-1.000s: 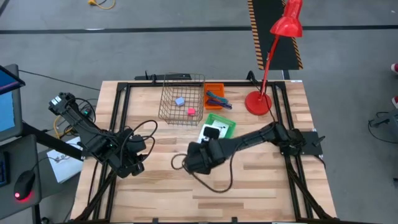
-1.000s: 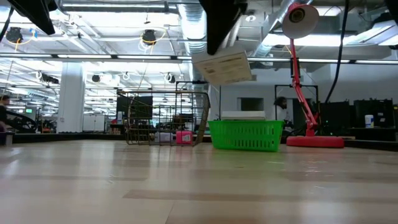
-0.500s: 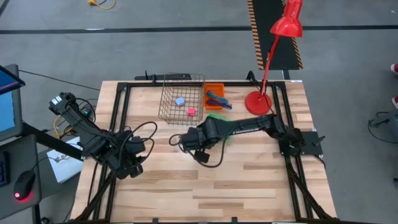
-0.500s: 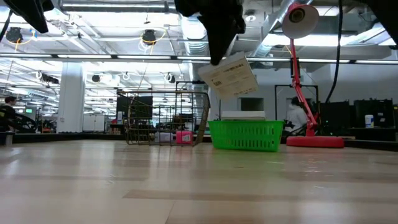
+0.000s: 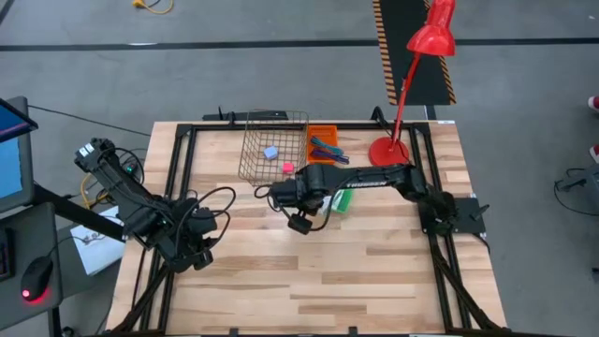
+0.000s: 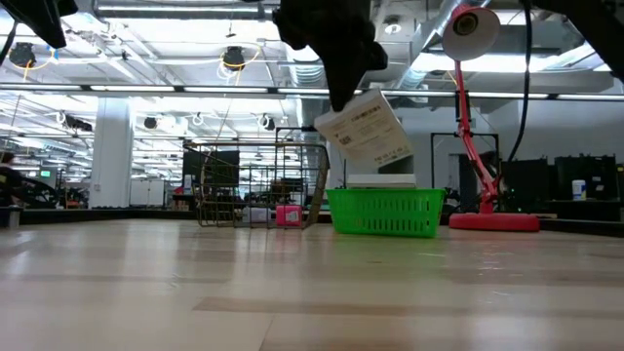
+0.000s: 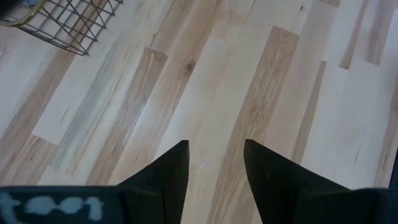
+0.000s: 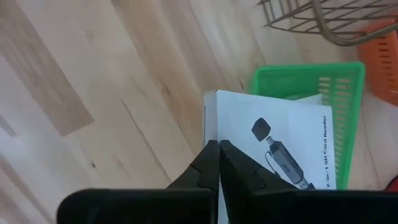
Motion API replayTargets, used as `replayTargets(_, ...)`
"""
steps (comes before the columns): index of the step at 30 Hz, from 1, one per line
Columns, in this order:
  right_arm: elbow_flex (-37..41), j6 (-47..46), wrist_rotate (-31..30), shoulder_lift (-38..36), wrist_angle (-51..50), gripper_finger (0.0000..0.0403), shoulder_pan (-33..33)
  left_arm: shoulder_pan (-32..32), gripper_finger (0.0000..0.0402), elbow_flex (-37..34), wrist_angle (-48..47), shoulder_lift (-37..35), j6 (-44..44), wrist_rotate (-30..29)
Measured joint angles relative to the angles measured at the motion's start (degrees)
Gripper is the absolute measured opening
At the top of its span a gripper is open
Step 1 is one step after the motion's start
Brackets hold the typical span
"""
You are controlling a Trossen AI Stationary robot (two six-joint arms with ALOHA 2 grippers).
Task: Pick and place items into bin
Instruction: Put the card reader box into the green basket
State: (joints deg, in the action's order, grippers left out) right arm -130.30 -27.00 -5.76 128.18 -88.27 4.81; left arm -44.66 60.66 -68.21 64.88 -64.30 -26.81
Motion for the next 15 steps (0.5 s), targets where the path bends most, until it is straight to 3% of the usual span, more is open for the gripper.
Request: replayTargets(15, 0.0, -0.48, 0.94, 0.0, 0.62, 0.0, -4.36, 0.0, 0.0143, 0.0, -0.02, 0.0, -0.46, -0.52)
